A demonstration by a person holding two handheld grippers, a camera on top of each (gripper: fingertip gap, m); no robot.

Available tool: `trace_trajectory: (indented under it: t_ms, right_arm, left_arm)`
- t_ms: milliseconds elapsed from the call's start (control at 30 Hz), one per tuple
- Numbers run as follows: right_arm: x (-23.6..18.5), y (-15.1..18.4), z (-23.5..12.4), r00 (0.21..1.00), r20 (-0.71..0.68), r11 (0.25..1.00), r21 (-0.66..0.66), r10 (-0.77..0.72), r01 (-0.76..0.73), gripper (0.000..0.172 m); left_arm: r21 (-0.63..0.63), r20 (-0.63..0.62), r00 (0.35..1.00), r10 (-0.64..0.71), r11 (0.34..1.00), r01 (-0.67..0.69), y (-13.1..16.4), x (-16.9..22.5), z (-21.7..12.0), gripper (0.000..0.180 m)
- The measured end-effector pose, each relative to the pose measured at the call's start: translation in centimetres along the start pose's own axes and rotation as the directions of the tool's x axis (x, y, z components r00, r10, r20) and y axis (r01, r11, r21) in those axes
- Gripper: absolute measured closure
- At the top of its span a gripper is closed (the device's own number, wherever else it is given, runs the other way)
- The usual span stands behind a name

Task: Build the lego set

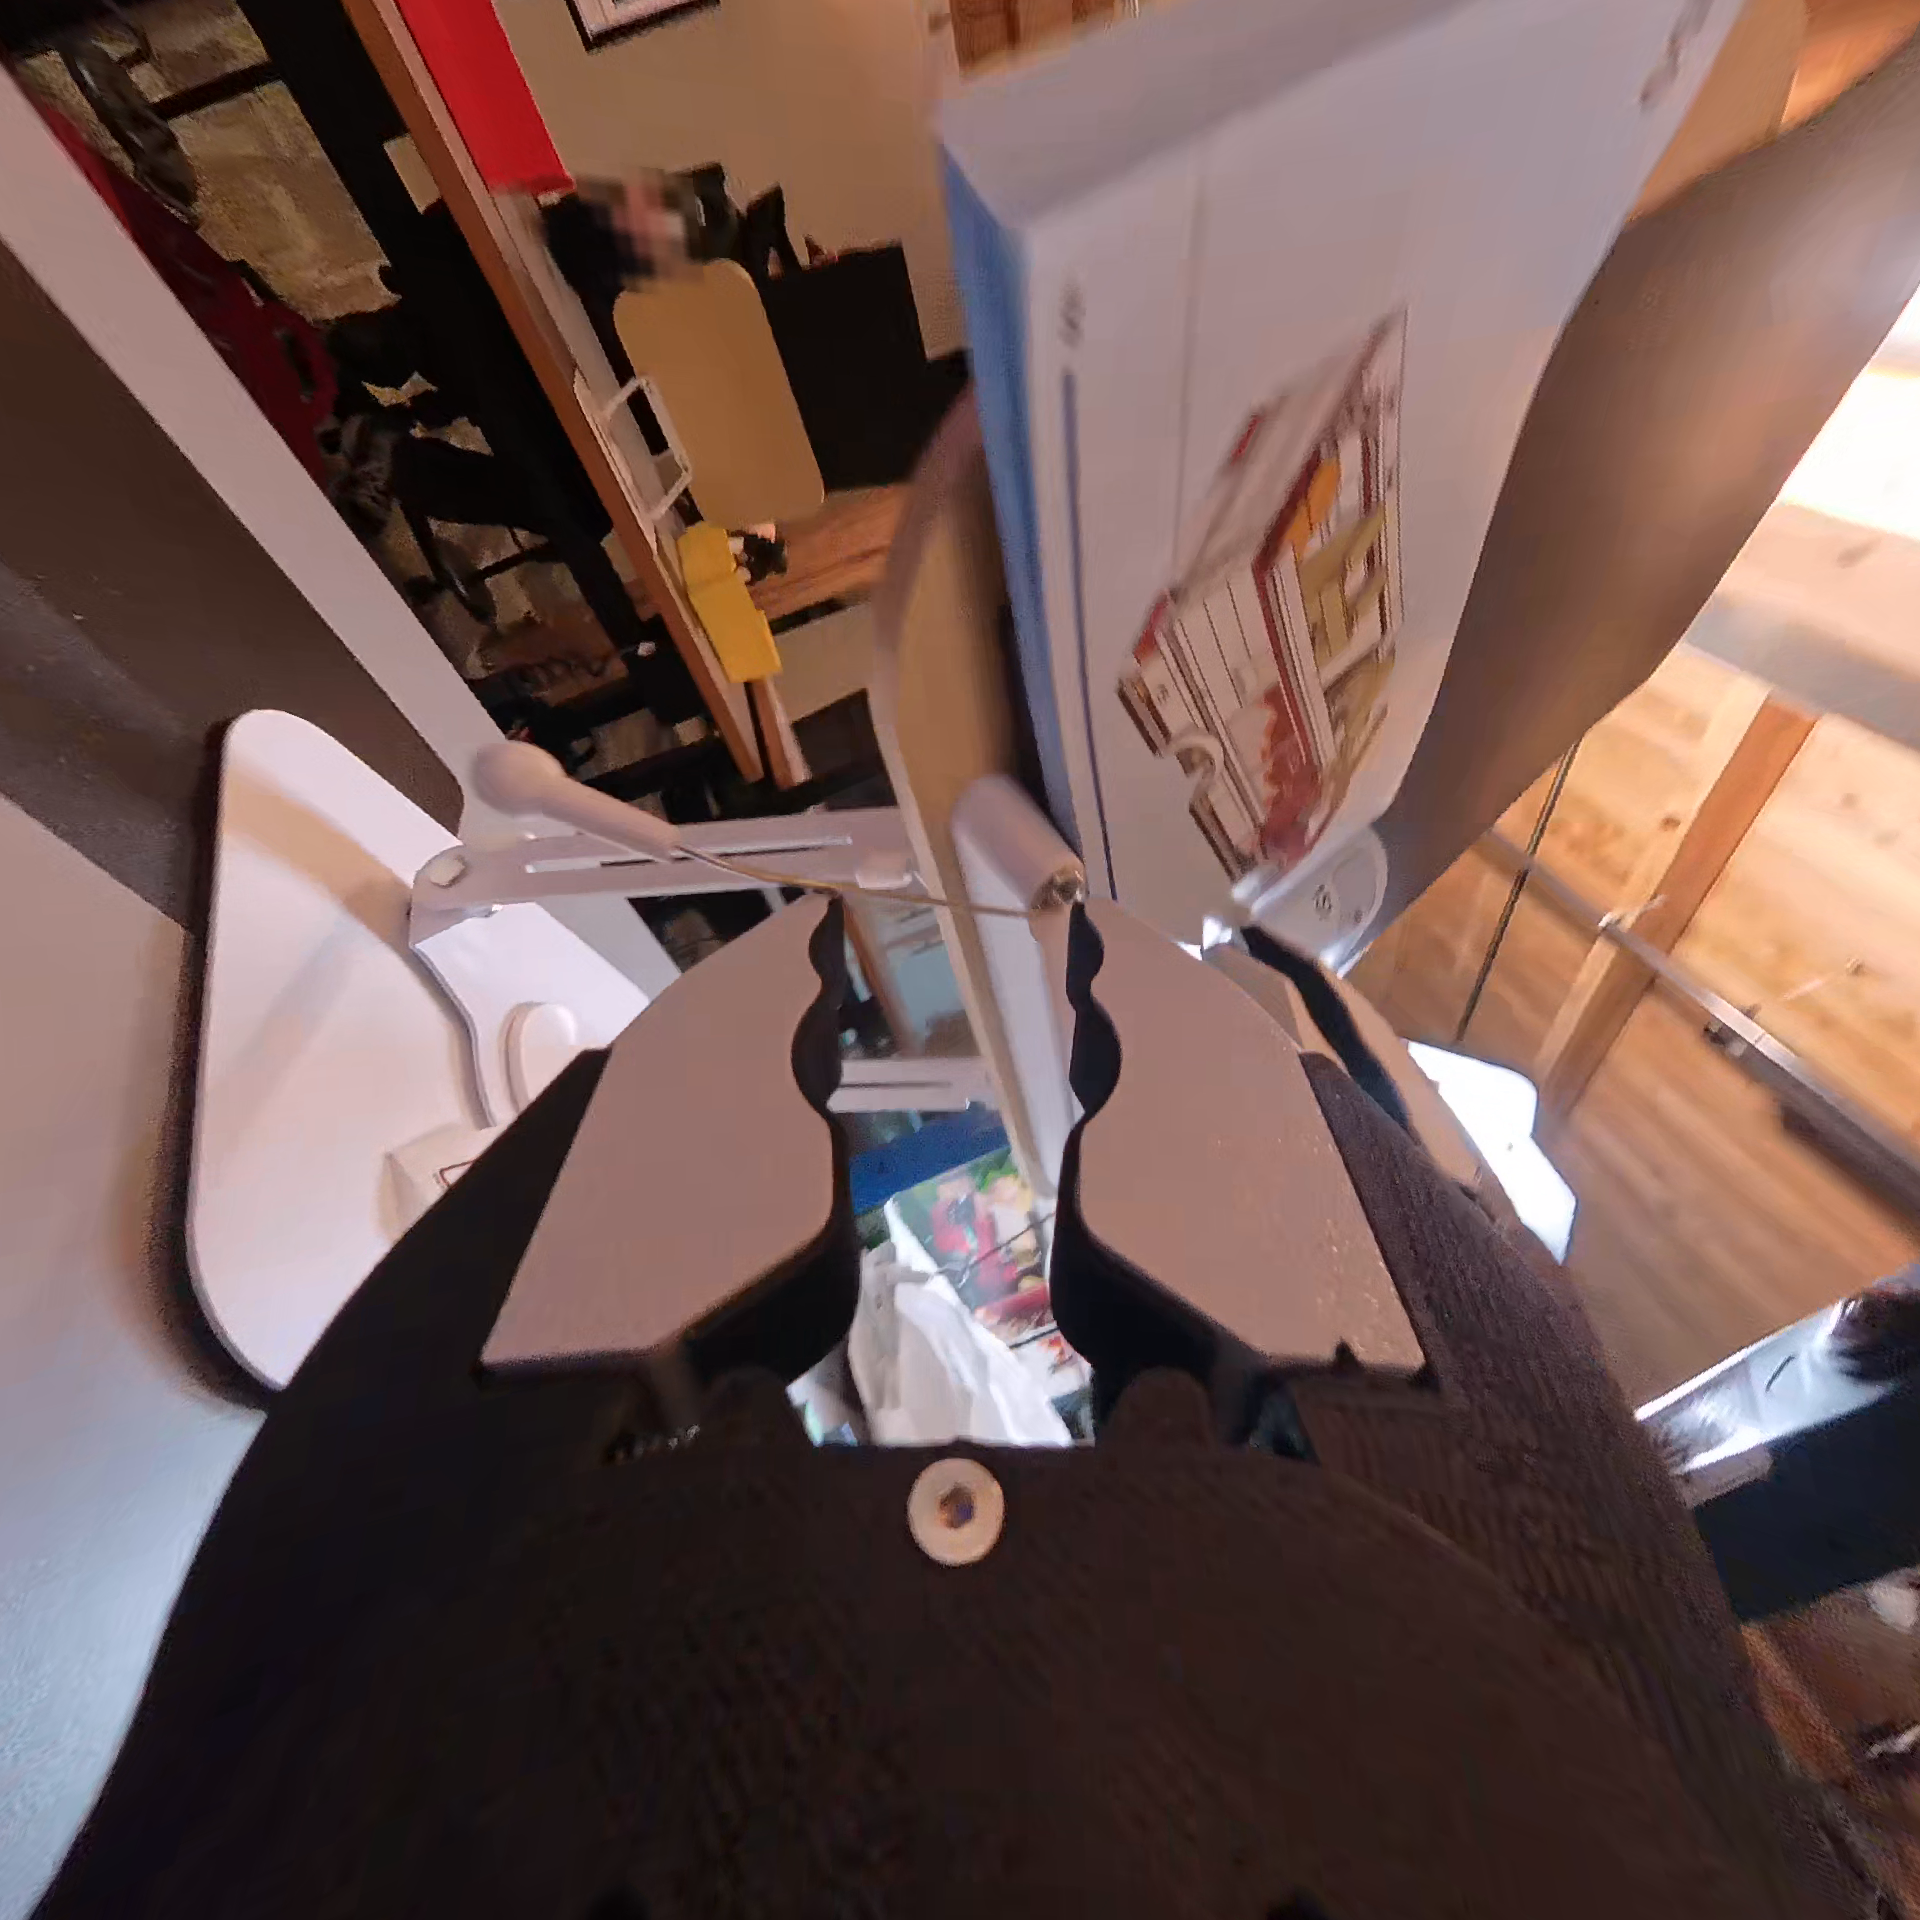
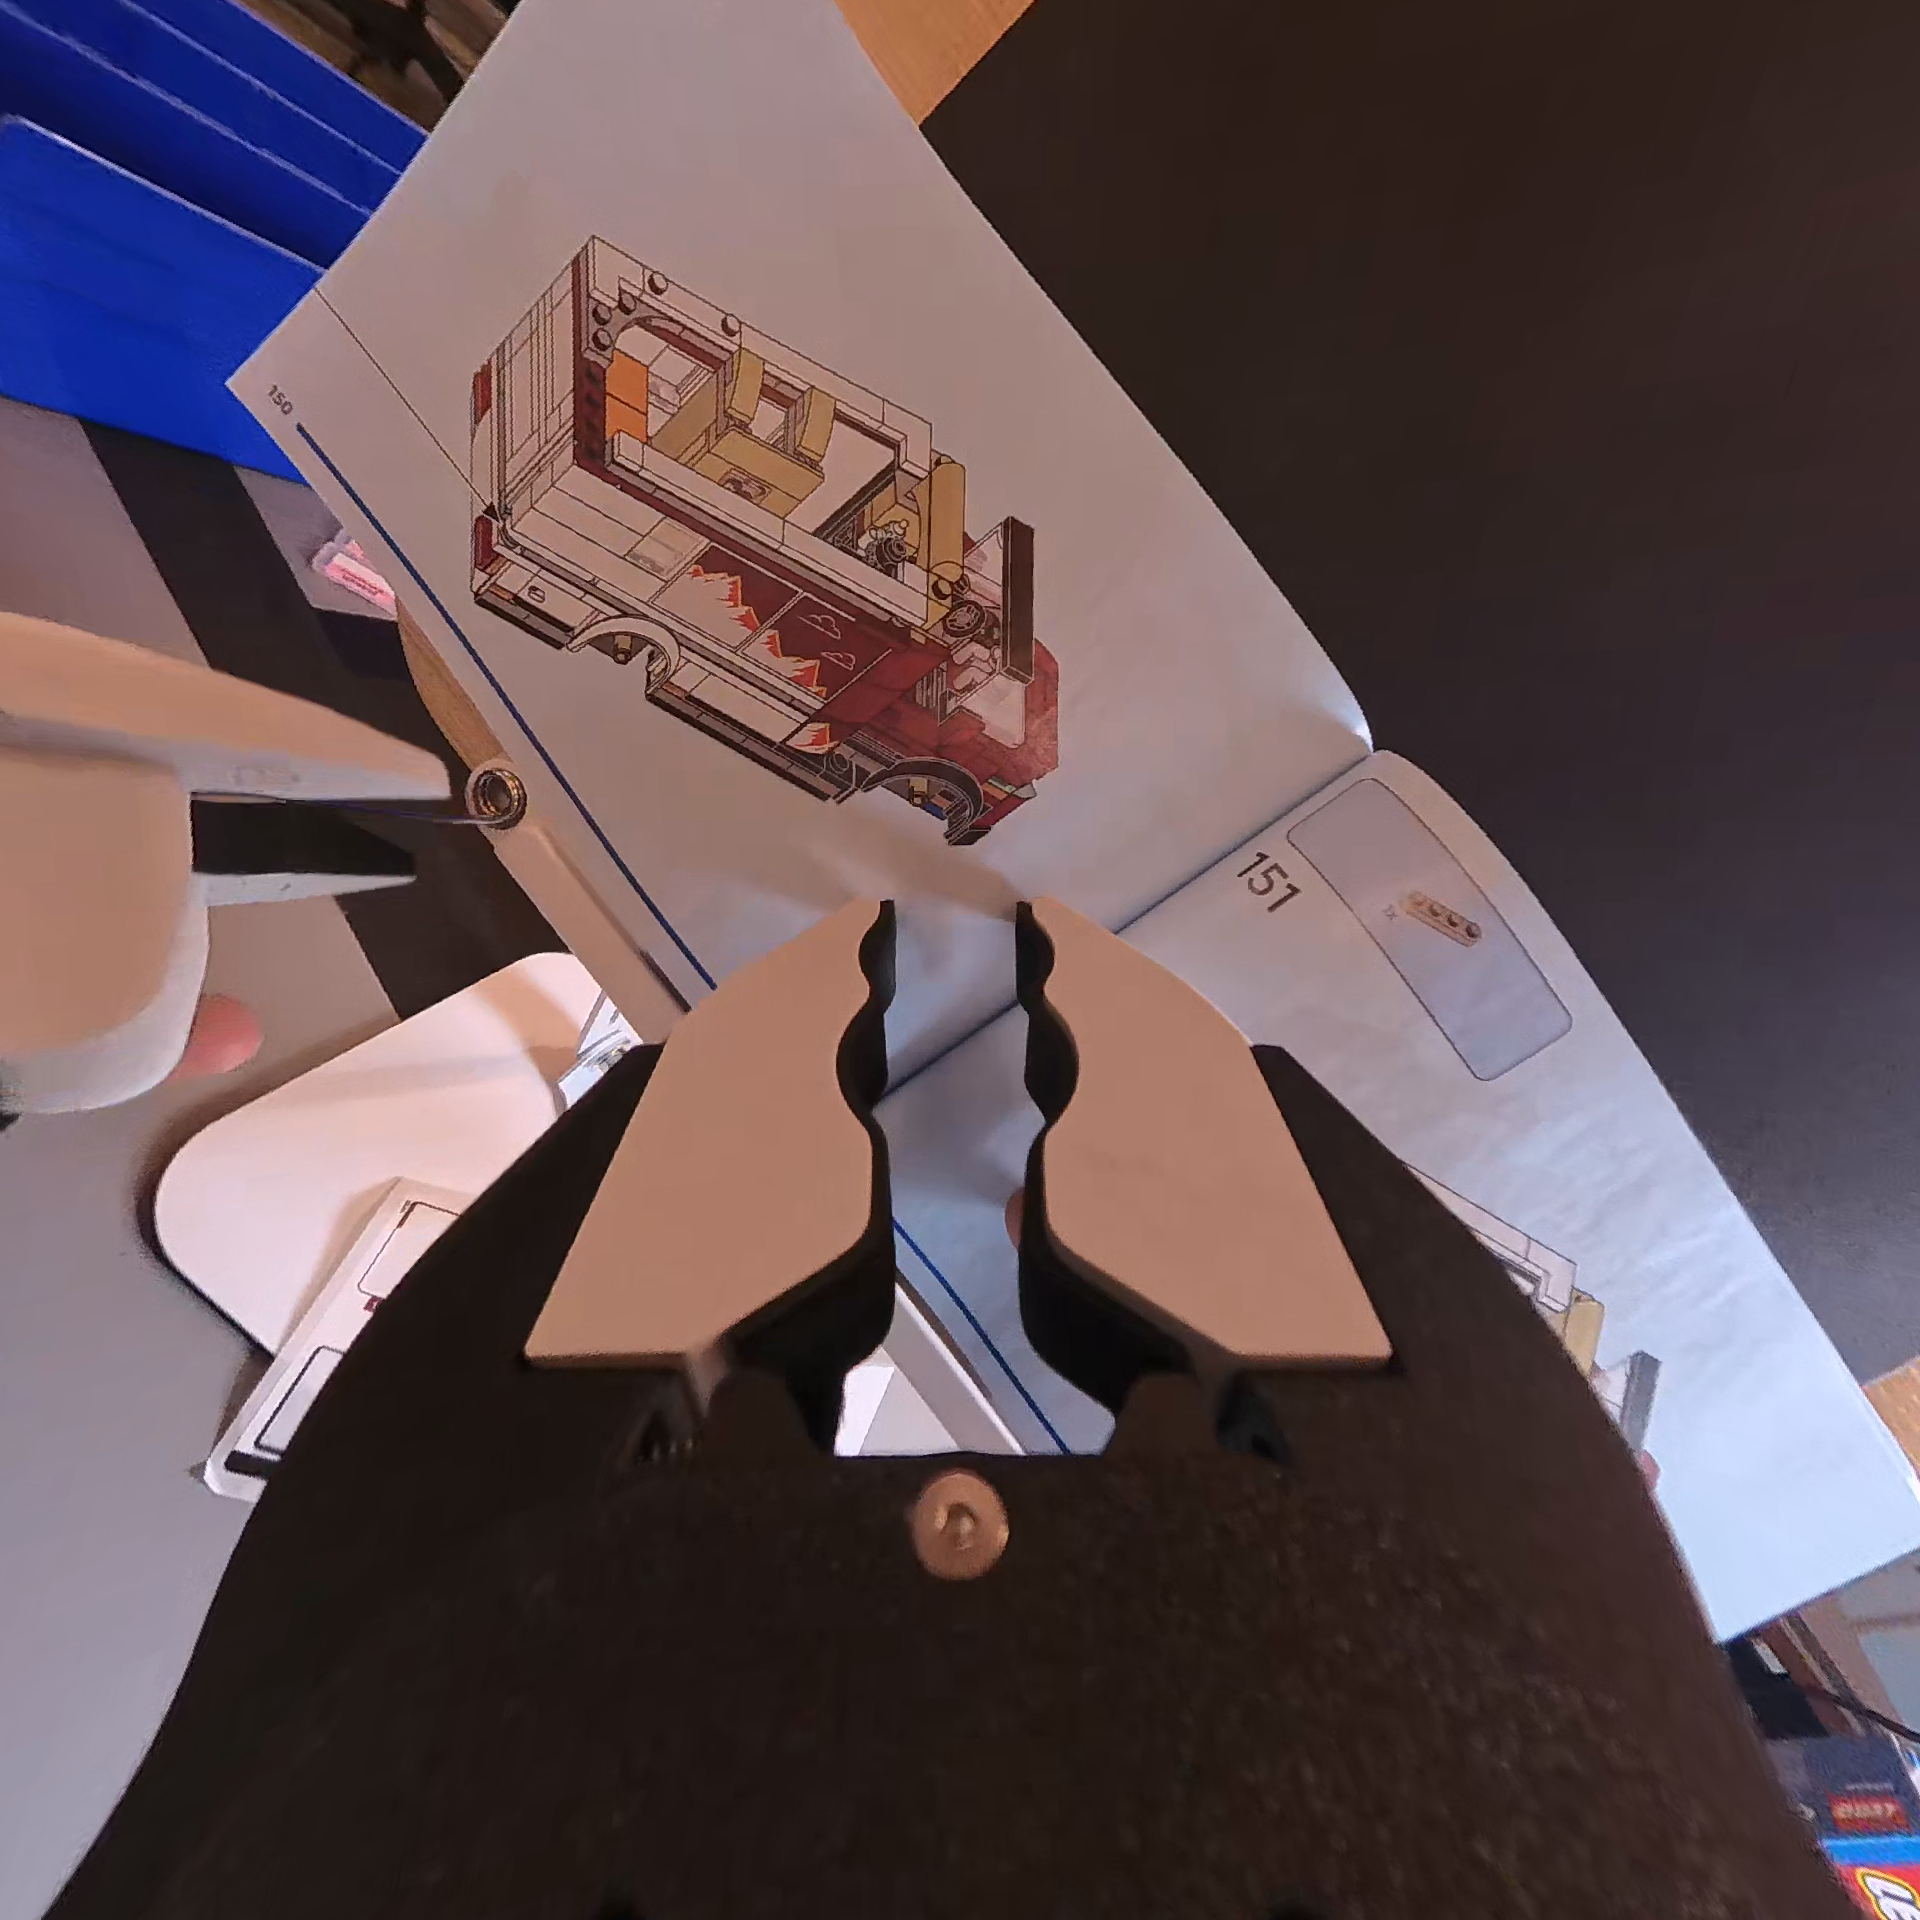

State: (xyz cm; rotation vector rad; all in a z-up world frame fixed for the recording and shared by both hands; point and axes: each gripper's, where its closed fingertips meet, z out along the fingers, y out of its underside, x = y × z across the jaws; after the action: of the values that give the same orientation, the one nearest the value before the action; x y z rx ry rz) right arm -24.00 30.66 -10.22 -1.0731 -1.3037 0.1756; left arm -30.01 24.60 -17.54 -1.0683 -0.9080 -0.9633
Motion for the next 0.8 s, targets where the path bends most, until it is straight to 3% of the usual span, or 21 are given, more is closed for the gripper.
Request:
trace_trajectory:
  t_ms: [100,267,667,800]
  right_arm:
    - [0.0,0.0,0.0,1.000,0.017,1.000,-0.005,0.011,-0.011,0.151]
    - [0.0,0.0,0.0,0.999,0.032,1.000,-0.023,0.001,0.000,0.150]
    - [-0.1,-0.2,0.5,0.999,0.031,0.999,-0.044,0.006,-0.005,0.151]
    - [0.0,-0.1,0.6,1.000,0.027,0.999,-0.048,0.006,-0.004,0.151]
  left_arm:
    - [0.042,0.005,1.000,-0.001,0.999,0.000,-1.0,-0.5,0.1,0.147]
    - [0.140,-0.033,0.999,0.023,0.990,-0.018,-3.2,0.6,0.1,0.177]
    - [0.169,-0.044,0.997,0.059,0.984,-0.050,-3.0,1.3,-0.7,0.178]
    - [0.158,-0.010,0.969,0.246,0.958,-0.241,-2.8,2.5,-0.7,0.179]
